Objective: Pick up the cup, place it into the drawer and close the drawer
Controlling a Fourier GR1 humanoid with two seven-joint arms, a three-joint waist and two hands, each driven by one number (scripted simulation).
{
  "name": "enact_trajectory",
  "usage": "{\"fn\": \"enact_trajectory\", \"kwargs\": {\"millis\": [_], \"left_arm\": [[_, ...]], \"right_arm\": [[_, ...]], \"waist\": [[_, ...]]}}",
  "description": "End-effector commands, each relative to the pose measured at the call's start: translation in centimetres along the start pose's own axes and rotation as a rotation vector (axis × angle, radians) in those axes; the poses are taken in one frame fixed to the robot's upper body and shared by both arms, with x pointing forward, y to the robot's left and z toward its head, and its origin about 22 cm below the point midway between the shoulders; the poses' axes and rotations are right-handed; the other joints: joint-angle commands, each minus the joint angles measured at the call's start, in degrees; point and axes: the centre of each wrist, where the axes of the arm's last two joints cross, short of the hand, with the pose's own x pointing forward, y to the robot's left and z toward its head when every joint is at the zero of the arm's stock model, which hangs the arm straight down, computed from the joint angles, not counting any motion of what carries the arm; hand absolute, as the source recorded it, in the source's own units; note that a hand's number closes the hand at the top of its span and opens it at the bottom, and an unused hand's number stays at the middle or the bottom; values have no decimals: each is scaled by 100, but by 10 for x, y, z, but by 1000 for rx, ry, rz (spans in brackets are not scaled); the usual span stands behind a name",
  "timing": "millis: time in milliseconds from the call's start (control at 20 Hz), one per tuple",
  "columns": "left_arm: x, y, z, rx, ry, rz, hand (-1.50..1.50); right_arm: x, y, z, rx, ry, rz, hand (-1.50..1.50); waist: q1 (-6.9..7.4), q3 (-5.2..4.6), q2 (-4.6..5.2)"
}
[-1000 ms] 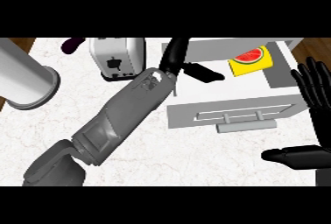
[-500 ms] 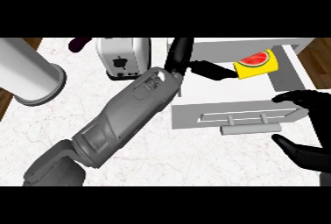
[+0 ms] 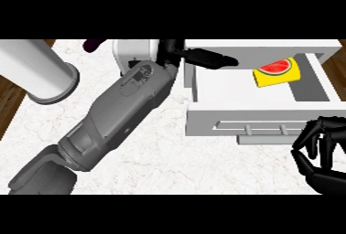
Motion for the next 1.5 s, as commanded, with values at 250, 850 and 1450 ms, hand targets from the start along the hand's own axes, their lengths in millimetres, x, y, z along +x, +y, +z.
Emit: {"fn": "enact_trajectory", "kwargs": {"millis": [250, 850, 1450], "left_arm": [[9, 55, 16, 79, -3, 46, -150], [21, 163, 55, 87, 27, 73, -150], [-2, 187, 123, 119, 39, 80, -150]], "right_arm": [[-11, 29, -8, 1, 101, 186, 150], [-58, 68, -52, 175, 191, 580, 150], [-149, 106, -120, 252, 234, 764, 150]], "waist": [[126, 1, -13], [317, -1, 1], [258, 9, 51]]}}
